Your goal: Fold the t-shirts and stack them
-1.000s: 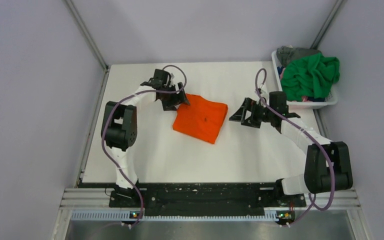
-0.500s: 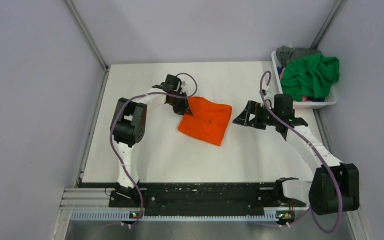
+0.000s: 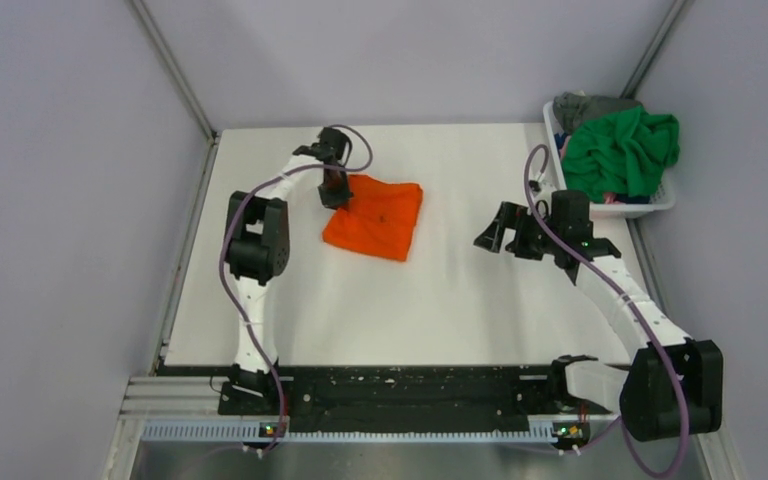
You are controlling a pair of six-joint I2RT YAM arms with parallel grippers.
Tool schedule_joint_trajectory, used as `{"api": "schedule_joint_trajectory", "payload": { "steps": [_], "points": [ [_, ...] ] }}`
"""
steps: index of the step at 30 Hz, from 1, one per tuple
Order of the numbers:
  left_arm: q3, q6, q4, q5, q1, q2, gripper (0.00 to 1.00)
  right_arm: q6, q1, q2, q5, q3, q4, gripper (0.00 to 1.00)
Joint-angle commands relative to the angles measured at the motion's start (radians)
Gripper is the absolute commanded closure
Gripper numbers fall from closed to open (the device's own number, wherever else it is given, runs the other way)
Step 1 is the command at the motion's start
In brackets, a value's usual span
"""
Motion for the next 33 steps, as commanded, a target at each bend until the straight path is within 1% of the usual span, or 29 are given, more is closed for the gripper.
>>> {"api": "schedule_joint_trajectory", "payload": {
  "steps": [1,4,8,11,16,18,19,21,24,29,30,32,33],
  "points": [
    [0.125,0.064,-0.085,-0.281,0.162,0.048,1.0,-0.015,-0.005,-0.047,0.101,0.0,0.006,0.01],
    [0.217,0.152,-0.065,-0.315,0.258,0.096,1.0,-0.014,-0.005,-0.052,0.121,0.0,0.006,0.01],
    [0.446,0.271,-0.089,-0.329,0.361,0.211,1.0,-0.011,-0.004,-0.049,0.136,-0.002,0.008,0.01],
    [0.575,0.317,-0.076,-0.312,0.425,0.286,1.0,-0.006,-0.004,-0.042,0.148,-0.001,0.012,0.01],
    [0.627,0.323,0.036,-0.263,0.52,0.335,1.0,0.001,-0.004,-0.033,0.162,-0.003,0.021,0.01],
    [0.678,0.316,0.048,-0.192,0.549,0.357,1.0,0.004,-0.003,-0.034,0.16,-0.004,0.027,0.01],
    [0.686,0.309,0.065,-0.188,0.556,0.358,1.0,0.005,-0.003,-0.034,0.16,-0.005,0.031,0.01],
    [0.687,0.32,0.114,-0.189,0.561,0.355,1.0,0.006,-0.005,-0.033,0.161,-0.004,0.036,0.01],
    [0.689,0.345,0.181,-0.14,0.559,0.358,1.0,0.006,-0.004,-0.036,0.163,-0.007,0.037,0.01],
    [0.689,0.333,0.215,-0.13,0.558,0.384,0.99,0.006,-0.004,-0.038,0.171,-0.004,0.035,0.01],
    [0.691,0.326,0.214,-0.129,0.558,0.389,0.97,0.005,-0.004,-0.038,0.175,-0.004,0.035,0.01],
    [0.685,0.313,0.207,-0.127,0.558,0.382,0.83,0.005,-0.004,-0.038,0.181,-0.003,0.035,0.01],
    [0.677,0.303,0.208,-0.135,0.558,0.372,0.66,0.005,-0.004,-0.038,0.184,-0.004,0.035,0.01]
  ]
}}
